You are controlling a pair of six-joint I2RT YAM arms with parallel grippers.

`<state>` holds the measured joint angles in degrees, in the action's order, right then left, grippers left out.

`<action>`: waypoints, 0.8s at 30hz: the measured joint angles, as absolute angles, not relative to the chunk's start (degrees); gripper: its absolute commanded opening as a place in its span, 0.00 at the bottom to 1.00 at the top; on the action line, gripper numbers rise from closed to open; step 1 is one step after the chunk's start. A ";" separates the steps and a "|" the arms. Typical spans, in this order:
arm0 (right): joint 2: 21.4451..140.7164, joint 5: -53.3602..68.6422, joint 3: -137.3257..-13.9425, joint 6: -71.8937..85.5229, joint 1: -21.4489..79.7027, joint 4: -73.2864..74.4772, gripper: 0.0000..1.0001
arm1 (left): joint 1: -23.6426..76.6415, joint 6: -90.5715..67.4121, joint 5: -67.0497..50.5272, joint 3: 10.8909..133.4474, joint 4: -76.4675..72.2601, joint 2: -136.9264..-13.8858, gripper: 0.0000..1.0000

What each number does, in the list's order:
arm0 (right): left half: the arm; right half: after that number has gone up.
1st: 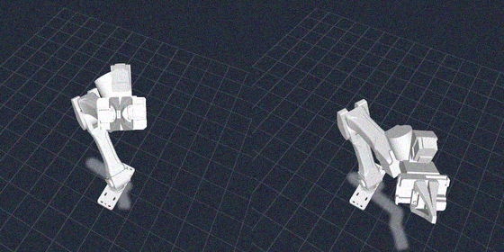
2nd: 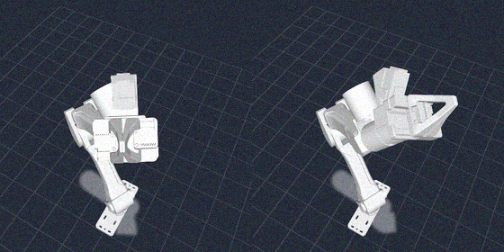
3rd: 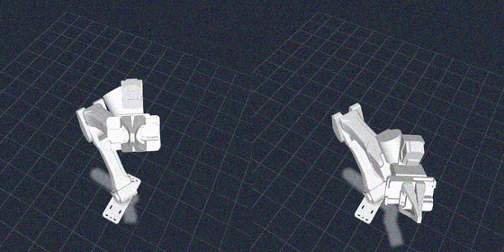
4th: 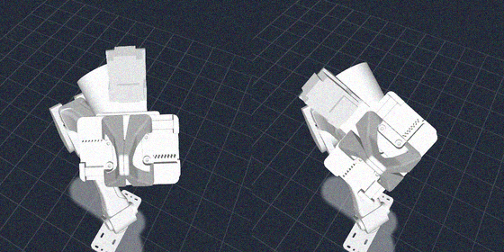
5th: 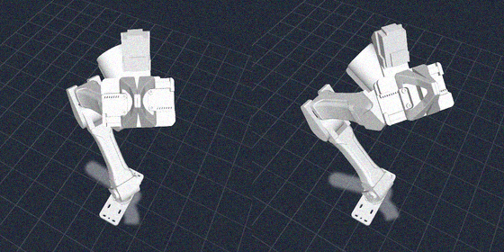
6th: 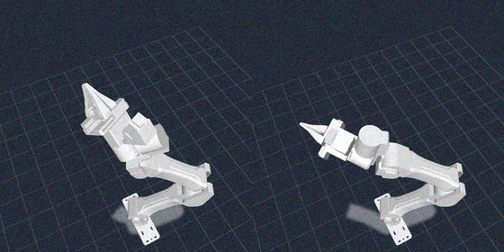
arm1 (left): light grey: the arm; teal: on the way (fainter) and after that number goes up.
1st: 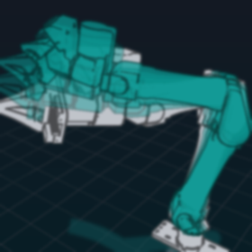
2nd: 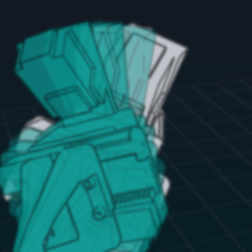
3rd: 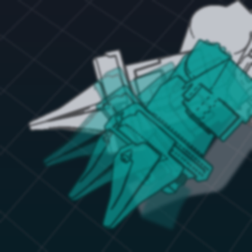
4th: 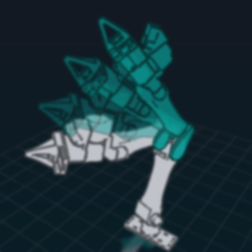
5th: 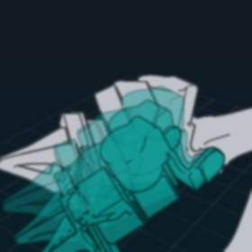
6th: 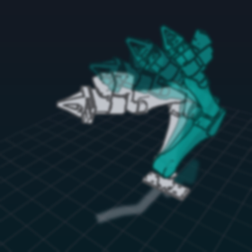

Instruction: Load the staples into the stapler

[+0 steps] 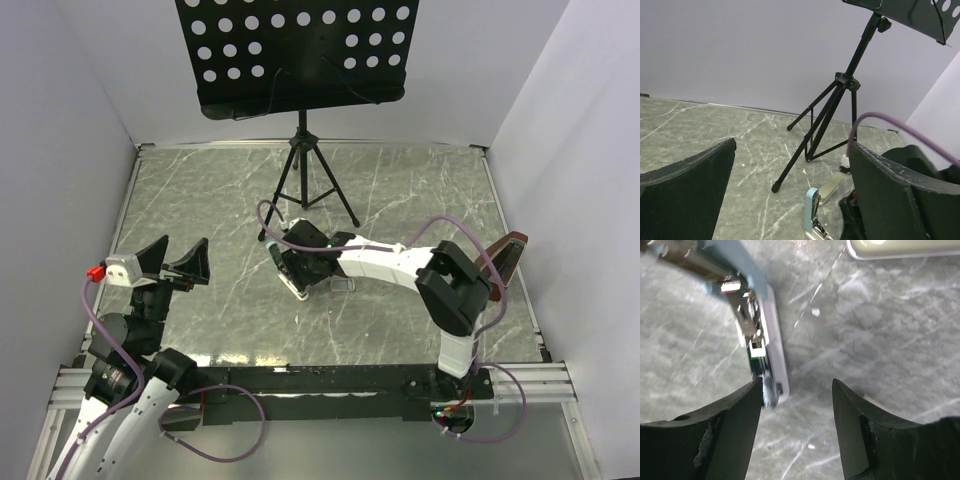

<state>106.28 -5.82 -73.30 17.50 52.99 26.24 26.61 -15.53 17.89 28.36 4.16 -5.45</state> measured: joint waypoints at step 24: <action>92.55 0.78 -50.68 14.02 54.24 -1.08 0.63 | 25.19 -14.66 14.20 28.36 4.16 -5.45 1.00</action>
<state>92.55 0.78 -50.68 14.02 54.24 -1.08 25.19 -14.66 14.20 28.36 4.16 -5.45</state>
